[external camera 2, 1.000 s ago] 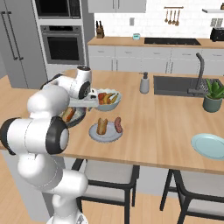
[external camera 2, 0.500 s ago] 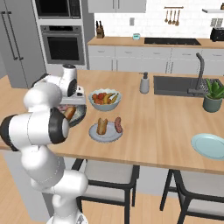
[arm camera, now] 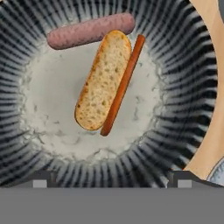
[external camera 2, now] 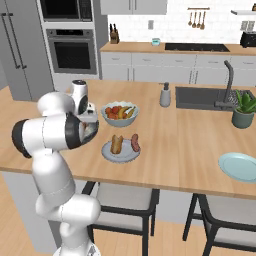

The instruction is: Place one bun and one sausage from the bowl on each plate.

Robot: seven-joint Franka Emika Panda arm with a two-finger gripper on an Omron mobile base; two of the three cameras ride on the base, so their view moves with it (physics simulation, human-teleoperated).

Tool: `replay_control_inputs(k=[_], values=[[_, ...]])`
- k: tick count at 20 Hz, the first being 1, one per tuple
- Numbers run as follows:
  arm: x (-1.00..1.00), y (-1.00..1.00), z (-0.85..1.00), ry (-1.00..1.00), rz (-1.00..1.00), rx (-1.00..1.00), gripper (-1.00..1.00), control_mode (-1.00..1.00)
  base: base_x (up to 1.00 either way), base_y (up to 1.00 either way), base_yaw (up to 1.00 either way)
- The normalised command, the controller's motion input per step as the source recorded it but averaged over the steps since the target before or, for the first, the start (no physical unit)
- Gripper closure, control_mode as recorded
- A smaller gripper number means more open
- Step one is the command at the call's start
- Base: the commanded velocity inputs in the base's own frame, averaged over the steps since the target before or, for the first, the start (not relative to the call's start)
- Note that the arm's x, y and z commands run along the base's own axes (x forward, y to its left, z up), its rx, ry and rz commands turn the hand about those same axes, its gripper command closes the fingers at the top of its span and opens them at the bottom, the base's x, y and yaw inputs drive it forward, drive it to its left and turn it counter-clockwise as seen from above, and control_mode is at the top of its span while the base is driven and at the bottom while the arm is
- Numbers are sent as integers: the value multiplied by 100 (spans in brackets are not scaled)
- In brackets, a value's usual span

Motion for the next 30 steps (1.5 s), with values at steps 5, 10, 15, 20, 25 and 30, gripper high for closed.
replay_control_inputs(k=[5,10,15,20,25,30], values=[[43,22,-26,0,0,0,-100,-100,0,0,0],[40,5,-9,0,0,0,-100,-100,0,0,0],[30,0,-12,0,0,0,-100,-100,0,0,0],[15,1,-22,0,0,1,-100,-100,0,0,0],[0,16,-30,0,-14,8,-100,-100,0,0,0],[0,4,-13,0,-18,2,-100,-100,0,0,0]])
